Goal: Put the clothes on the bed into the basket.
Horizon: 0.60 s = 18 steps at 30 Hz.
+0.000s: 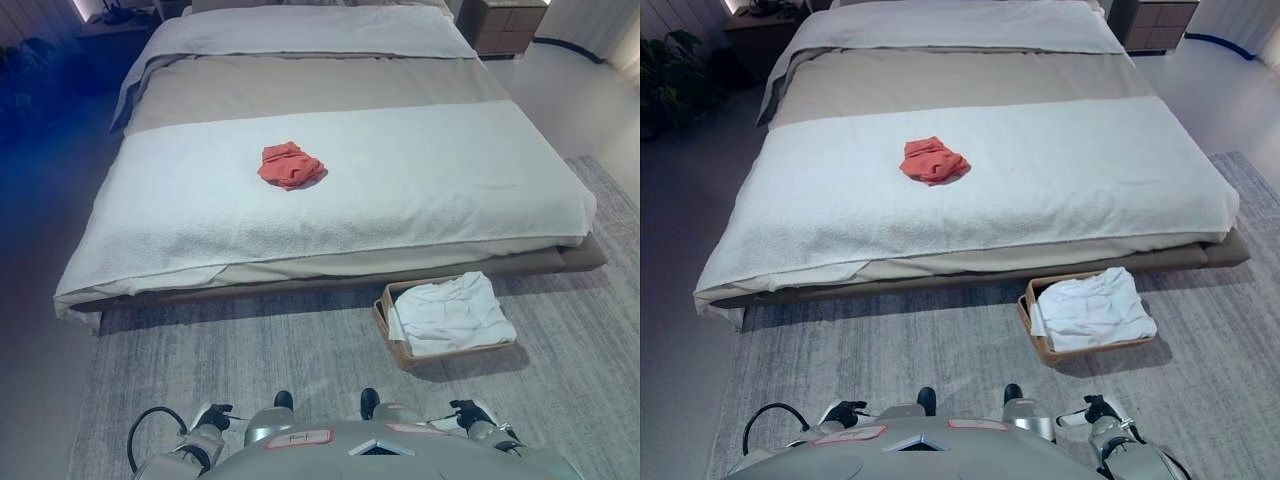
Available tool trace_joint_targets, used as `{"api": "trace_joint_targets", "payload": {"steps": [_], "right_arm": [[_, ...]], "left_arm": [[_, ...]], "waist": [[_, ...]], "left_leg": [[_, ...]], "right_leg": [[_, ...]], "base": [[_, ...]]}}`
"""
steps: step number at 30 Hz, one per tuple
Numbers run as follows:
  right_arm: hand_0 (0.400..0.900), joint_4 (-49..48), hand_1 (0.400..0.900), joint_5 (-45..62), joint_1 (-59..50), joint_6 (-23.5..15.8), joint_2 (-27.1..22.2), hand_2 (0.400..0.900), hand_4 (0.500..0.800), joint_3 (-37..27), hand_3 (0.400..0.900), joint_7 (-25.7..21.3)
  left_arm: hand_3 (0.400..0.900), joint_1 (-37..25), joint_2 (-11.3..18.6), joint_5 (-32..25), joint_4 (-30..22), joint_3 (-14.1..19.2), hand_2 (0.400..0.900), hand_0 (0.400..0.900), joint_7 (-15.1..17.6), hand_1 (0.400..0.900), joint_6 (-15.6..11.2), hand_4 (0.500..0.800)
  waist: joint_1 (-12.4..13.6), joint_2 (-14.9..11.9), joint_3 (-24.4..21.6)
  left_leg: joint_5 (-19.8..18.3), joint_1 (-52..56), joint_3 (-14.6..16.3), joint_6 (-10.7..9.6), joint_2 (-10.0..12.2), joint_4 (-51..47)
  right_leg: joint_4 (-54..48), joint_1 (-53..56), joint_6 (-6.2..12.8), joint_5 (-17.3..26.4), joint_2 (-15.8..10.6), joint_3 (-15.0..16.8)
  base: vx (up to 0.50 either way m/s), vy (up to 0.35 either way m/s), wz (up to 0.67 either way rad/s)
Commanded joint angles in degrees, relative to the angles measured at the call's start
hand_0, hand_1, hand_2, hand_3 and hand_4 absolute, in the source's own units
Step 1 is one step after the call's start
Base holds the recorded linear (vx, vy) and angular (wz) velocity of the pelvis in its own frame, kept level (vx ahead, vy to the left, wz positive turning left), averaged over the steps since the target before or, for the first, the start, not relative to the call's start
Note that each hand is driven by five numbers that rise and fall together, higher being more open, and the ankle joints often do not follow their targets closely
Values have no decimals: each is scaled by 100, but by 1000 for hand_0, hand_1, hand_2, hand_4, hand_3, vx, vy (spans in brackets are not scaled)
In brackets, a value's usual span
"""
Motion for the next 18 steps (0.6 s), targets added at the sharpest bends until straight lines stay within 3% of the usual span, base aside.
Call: {"api": "trace_joint_targets", "payload": {"steps": [1, 8, 11, 13, 15, 17, 18], "right_arm": [[900, 268, 900, 20, -387, 58, -68, 900, 800, 141, 900, -41], [900, 240, 900, 83, -452, 46, -107, 900, 800, 157, 900, -55], [900, 249, 900, 194, -437, -18, -103, 900, 800, 140, 900, -113], [900, 232, 900, 247, -385, -39, -153, 900, 800, 104, 900, -114], [900, 226, 900, 236, -411, -16, -238, 900, 800, 116, 900, -139], [900, 280, 900, 221, -450, 8, -336, 900, 800, 101, 900, -144], [900, 288, 900, 206, -430, 23, -338, 900, 800, 106, 900, -145]], "left_arm": [[900, -329, 195, 132, 300, -8, 900, 900, 77, 900, 10, 800], [900, -434, 241, 12, 247, 2, 900, 900, 135, 900, 22, 800], [900, -517, 326, -215, 167, 98, 900, 900, 216, 900, 12, 800], [900, -555, 290, -340, 124, 157, 900, 900, 245, 900, 1, 800], [900, -624, 244, -423, 107, 129, 900, 900, 285, 900, 1, 800], [900, -651, 234, -538, 114, 152, 900, 900, 341, 900, -27, 800], [900, -613, 236, -555, 105, 180, 900, 900, 337, 900, -17, 800]], "waist": [[72, -260, 287], [68, -316, 455], [67, -454, 605], [144, -553, 818], [217, -596, 1012], [312, -613, 1044], [387, -603, 1009]], "left_leg": [[-102, -4, 194, 138, -475, -19], [-36, -137, 116, 76, -306, 58], [-255, -589, -3, 28, -222, 927], [-361, -1159, -42, 40, -376, 2091], [-189, -1621, -191, 71, -588, 2672], [-57, -2231, -148, 106, -728, 2361], [120, -2330, -110, 98, -637, 2061]], "right_leg": [[45, 152, 121, -213, 18, -456], [319, -62, -4, -373, 159, -461], [695, -266, -182, -589, 287, -371], [849, -231, -298, -667, 331, -330], [836, -150, -352, -735, 315, -375], [761, -5, -293, -870, 309, -425], [761, 76, -264, -965, 358, -386]], "base": [[13, -51, 1], [1, -85, 5], [-25, -191, 28], [-18, -205, 20], [24, -110, -1], [211, -39, -18], [363, 3, -39]]}}
